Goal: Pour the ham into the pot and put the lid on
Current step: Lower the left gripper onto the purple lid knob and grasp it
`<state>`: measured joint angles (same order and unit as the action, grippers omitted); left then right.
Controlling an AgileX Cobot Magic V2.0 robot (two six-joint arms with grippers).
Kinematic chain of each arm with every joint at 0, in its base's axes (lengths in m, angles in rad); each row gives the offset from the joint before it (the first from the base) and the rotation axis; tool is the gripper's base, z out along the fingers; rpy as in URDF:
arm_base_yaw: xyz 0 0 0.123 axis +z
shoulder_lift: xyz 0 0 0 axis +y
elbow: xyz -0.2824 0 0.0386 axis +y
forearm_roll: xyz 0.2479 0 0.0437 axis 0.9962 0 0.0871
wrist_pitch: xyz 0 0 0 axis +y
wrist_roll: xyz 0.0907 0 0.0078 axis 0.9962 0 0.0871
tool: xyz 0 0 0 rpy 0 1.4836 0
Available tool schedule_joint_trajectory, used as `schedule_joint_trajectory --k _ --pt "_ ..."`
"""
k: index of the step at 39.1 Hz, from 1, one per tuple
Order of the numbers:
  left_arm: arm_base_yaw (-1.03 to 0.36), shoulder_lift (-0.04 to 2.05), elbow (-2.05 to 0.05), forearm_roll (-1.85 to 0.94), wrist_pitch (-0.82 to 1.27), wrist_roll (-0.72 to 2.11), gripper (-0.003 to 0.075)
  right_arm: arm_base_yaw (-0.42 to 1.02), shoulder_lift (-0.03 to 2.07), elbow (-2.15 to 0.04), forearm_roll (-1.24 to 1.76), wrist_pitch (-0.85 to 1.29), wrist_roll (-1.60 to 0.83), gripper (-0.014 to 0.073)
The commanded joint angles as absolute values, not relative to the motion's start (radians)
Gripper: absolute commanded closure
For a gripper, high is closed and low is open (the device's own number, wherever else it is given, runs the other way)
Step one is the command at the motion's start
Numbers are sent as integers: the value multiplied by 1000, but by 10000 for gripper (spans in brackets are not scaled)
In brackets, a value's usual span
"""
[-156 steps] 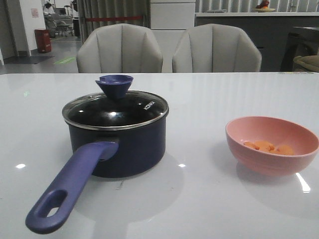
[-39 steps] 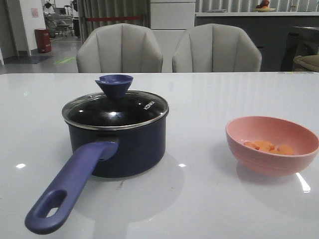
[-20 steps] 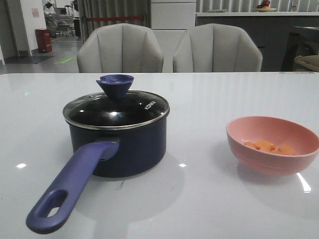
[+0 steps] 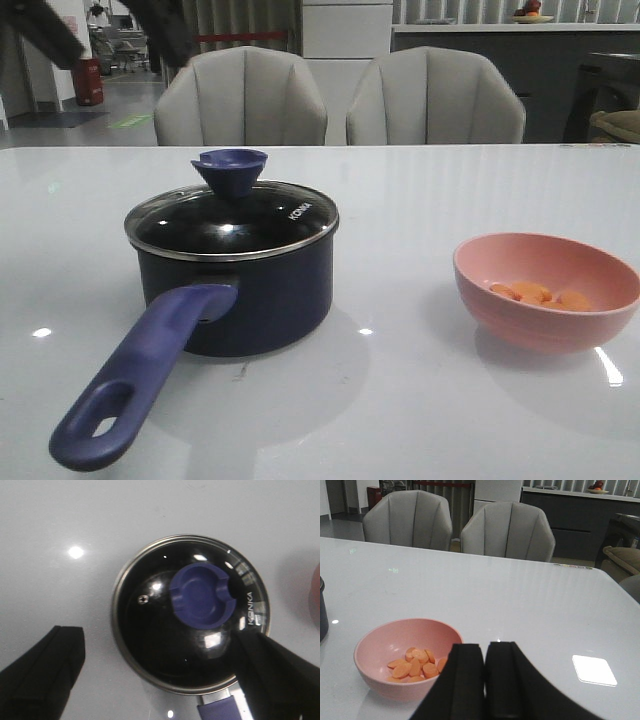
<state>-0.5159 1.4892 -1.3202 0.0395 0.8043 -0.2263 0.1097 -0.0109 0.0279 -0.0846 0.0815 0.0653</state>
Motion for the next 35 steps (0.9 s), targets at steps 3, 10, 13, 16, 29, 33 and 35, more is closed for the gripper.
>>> schedule_joint_trajectory --k 3,10,13,16,29,33,35 --pt "-575 1614 -1529 34 902 -258 86 107 -30 21 -98 0 64 433" --pt "-585 1760 -1683 51 1026 -339 86 107 -30 21 -98 0 64 433" --pt "-585 1807 -1729 54 1080 -361 86 107 -30 21 -98 0 64 433" --pt "-585 1843 -1762 54 1104 -380 86 107 -30 21 -98 0 64 433" --pt "-583 1912 -1793 54 1101 -441 99 107 -30 21 -98 0 64 433" --pt "-583 1922 -1797 54 1095 -458 134 107 -30 21 -98 0 64 433" --pt "-583 1934 -1797 54 1101 -460 139 107 -30 21 -98 0 64 433"
